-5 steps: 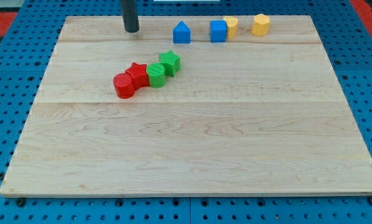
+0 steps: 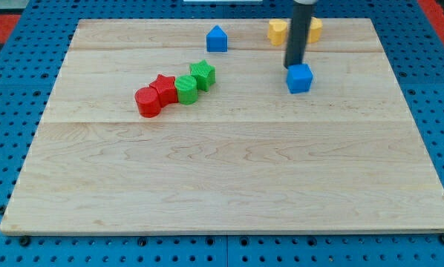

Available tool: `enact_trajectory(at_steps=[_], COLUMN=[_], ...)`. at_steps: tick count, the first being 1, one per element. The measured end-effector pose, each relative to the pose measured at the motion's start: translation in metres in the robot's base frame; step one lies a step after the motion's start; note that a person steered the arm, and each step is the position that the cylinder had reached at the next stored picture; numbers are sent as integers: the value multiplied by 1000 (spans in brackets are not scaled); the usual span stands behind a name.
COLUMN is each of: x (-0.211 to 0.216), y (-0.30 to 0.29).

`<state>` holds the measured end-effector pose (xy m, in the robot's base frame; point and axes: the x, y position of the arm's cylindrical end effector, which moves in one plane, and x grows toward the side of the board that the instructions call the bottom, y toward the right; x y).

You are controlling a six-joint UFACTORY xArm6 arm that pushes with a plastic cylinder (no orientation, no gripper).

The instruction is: Move the blue cube to the bottom side of the board

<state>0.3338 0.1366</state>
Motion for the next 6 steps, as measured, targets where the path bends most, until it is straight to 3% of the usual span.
enact_trajectory(at_steps=[2,4,5,6], x=[124,165,133,127], y=[40,41,42,-3])
